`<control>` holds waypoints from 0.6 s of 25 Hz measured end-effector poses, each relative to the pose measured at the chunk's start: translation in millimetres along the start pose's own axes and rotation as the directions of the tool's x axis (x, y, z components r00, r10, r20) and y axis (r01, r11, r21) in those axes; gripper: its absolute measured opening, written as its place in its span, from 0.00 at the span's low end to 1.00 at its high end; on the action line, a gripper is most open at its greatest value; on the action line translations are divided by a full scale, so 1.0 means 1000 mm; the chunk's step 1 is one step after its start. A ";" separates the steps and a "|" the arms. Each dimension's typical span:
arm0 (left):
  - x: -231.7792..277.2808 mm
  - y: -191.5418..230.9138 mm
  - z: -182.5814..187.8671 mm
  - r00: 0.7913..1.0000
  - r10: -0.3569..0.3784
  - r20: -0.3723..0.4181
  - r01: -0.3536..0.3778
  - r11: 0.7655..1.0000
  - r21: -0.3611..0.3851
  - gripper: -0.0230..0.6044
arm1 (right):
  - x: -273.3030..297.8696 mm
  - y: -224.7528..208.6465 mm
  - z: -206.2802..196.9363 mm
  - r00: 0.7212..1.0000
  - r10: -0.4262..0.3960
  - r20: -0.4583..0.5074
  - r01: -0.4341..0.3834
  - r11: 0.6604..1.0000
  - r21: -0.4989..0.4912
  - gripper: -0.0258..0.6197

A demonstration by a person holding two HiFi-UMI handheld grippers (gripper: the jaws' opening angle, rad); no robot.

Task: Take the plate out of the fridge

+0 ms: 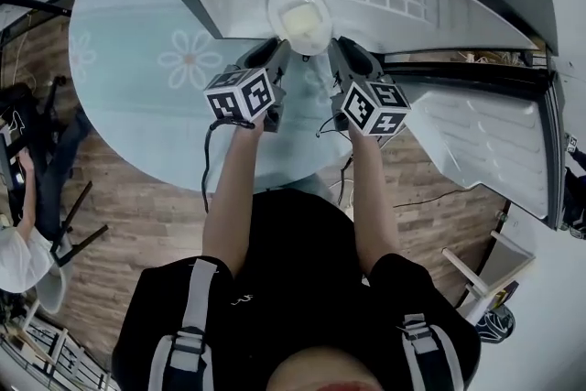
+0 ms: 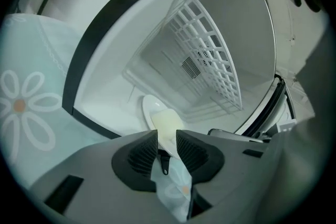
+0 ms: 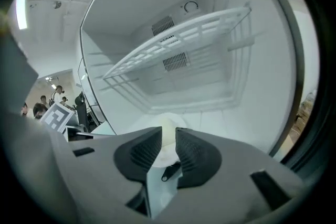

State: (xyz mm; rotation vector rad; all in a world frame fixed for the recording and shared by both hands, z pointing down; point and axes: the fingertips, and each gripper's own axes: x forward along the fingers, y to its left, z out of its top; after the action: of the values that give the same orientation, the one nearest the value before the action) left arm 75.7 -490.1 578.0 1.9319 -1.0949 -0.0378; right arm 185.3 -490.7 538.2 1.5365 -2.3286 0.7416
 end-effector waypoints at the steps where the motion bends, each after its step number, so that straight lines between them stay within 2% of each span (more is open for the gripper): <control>1: 0.001 0.003 0.001 1.000 0.000 0.004 0.000 1.000 -0.013 0.23 | 0.006 -0.003 0.001 1.000 -0.004 -0.014 0.004 1.000 -0.010 0.17; 5: 0.007 0.008 0.006 1.000 -0.003 0.018 0.004 1.000 -0.012 0.22 | 0.029 -0.016 0.001 0.997 -0.020 -0.076 0.019 1.000 -0.009 0.17; 7: 0.012 0.008 0.007 1.000 -0.005 0.021 0.005 1.000 0.000 0.22 | 0.038 -0.023 0.003 0.996 -0.027 -0.085 0.028 1.000 0.003 0.23; 11: 0.016 0.014 0.010 0.999 0.023 0.031 -0.023 1.000 -0.010 0.22 | 0.053 -0.037 0.004 0.993 -0.043 -0.105 0.042 0.999 -0.009 0.23; 15: 0.018 0.016 0.015 0.999 0.036 0.034 -0.037 0.999 0.015 0.22 | 0.067 -0.042 0.005 0.991 -0.039 -0.130 0.038 0.999 -0.012 0.23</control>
State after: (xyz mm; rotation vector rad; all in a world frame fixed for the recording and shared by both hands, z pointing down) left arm 69.8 -516.9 586.6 1.9311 -1.1556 -0.0422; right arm 196.4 -559.2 576.9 1.4783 -2.1990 0.7954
